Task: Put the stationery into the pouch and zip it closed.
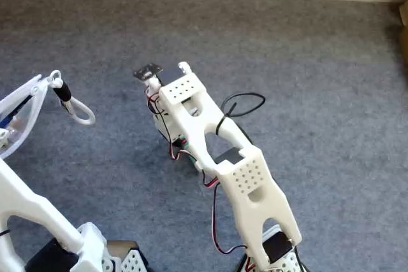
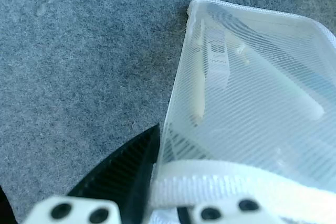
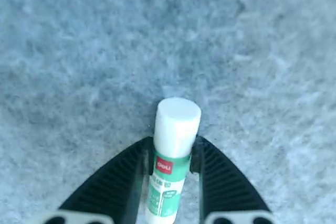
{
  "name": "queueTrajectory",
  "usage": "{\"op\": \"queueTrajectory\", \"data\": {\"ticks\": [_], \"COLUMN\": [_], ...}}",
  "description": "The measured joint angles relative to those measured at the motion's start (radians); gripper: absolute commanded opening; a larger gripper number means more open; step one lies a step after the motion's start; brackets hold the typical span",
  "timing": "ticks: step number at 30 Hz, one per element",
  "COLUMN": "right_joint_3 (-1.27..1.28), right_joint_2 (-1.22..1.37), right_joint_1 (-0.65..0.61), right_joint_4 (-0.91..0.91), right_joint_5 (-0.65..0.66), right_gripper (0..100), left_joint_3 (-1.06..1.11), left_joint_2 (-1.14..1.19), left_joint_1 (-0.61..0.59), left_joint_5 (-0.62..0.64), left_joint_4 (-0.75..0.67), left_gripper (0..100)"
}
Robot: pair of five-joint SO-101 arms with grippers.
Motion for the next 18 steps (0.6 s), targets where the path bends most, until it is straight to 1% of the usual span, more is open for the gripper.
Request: {"op": "queueTrajectory", "data": {"ticks": [8, 11, 13, 18], "right_joint_3": [0.009, 0.009, 0.009, 0.009], "right_joint_2": [0.0, 0.0, 0.0, 0.0], "right_joint_1": [-0.005, -0.006, -0.006, -0.009], "right_joint_4": [-0.005, -0.005, -0.006, 0.071], "right_joint_5": [0.0, 0.0, 0.003, 0.031], "right_gripper": [5.5, 0.9, 0.5, 0.5], "left_joint_3": [0.0, 0.0, 0.0, 0.0], "left_joint_2": [0.0, 0.0, 0.0, 0.0], "left_joint_1": [0.0, 0.0, 0.0, 0.0], "left_joint_5": [0.0, 0.0, 0.0, 0.0], "left_joint_4": [0.0, 0.0, 0.0, 0.0], "left_gripper": [1, 1, 1, 1]}}
